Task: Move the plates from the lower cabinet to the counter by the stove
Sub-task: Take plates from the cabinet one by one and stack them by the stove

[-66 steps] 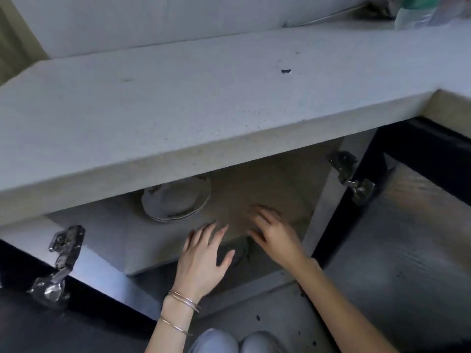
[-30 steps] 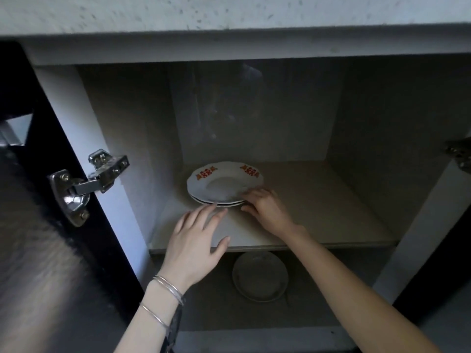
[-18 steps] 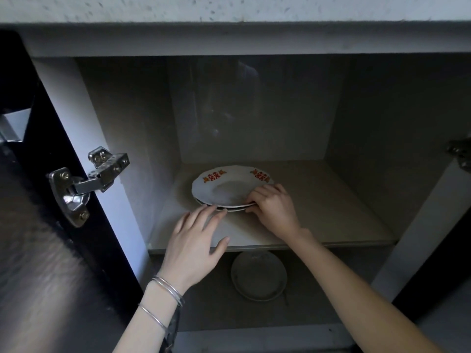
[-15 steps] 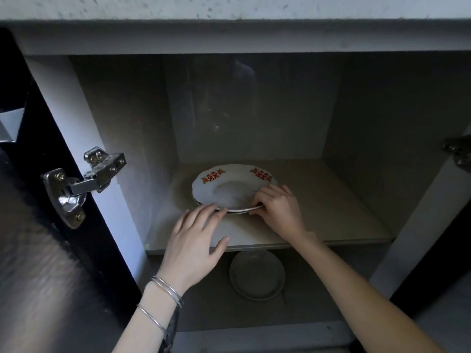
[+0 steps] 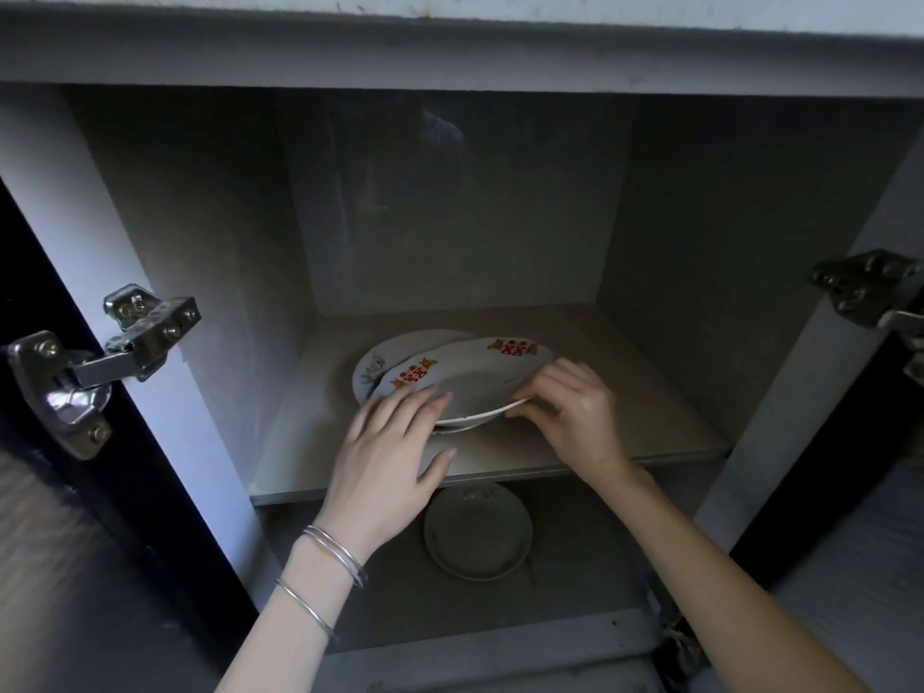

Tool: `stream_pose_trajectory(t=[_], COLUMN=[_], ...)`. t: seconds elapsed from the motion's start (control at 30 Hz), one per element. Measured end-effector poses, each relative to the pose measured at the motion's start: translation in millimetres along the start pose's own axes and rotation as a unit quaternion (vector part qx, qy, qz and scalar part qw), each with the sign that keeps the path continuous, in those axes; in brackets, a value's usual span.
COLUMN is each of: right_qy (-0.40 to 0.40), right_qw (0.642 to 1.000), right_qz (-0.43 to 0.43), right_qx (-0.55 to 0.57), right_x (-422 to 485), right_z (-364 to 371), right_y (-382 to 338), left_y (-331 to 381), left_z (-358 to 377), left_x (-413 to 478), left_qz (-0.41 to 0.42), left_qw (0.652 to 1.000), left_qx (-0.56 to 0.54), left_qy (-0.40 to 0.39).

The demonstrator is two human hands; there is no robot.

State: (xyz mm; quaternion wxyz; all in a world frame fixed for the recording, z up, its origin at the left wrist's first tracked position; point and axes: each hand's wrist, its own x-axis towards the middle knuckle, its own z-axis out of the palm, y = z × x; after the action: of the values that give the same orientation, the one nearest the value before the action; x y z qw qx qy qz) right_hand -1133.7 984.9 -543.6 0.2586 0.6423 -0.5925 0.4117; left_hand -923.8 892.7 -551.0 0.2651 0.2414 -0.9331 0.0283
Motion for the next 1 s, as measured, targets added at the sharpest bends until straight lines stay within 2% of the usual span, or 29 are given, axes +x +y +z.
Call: stream_pose_trajectory(t=[0.23,0.4,0.53,0.73,1.0], right_qy=[0.041,0.083,0.124,0.118,0.147], right_qw=[0.999,0.996,0.991,0.99,0.983], right_qz=[0.0,0.003,-0.002,0.018,0.055], right_qx=[0.026,-0.013,-0.05,-0.077,-0.092], right_x=[-29,-63,-87,-120,-127], right_z=[-28,-50,-67,-82,-74], right_y=[-10,-16,-25,-25,-12], left_y=[9,20,32,47,51], left_z=[-5,-4,-1,11,18], left_x=[-4,-13,-17,-20,-20], left_qz=[0.062,0.099,0.099,0.109,0.114], left_qw=[0.997,0.992,0.992,0.991,0.989], left_qx=[-0.037,-0.059,-0.071,-0.079,-0.091], left_qy=[0.02,0.041,0.028,-0.002,0.007])
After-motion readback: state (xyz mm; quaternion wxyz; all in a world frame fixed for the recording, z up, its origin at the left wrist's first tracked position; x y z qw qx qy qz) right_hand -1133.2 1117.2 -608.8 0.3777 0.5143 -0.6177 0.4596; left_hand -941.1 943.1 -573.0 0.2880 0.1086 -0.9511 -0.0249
